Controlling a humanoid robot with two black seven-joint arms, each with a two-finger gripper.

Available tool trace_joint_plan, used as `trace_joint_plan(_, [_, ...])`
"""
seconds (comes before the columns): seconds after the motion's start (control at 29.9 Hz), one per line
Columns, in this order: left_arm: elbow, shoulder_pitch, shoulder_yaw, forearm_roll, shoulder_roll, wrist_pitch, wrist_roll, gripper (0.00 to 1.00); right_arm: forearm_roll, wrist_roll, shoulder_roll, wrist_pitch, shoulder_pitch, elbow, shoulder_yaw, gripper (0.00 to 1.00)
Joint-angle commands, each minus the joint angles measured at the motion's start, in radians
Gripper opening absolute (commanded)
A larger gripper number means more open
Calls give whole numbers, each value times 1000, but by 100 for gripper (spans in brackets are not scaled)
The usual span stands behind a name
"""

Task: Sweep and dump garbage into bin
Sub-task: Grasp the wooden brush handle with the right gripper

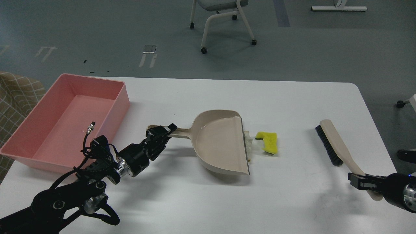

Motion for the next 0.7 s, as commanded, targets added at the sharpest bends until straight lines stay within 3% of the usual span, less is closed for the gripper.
trace_joint_plan(0.0, [0,0,-1,0,0,0,0,15,1,2,8,0,3,4,4,0])
trace_joint_plan(0.43, [0,2,0,0,0,0,0,15,13,38,20,0,14,66,13,0])
trace_joint_plan(0.57, [17,2,2,0,2,0,0,15,15,94,48,0,18,66,-33,0])
trace_joint_plan(0.67, [24,0,2,0,6,0,0,15,13,105,54,0,32,66,-68,0])
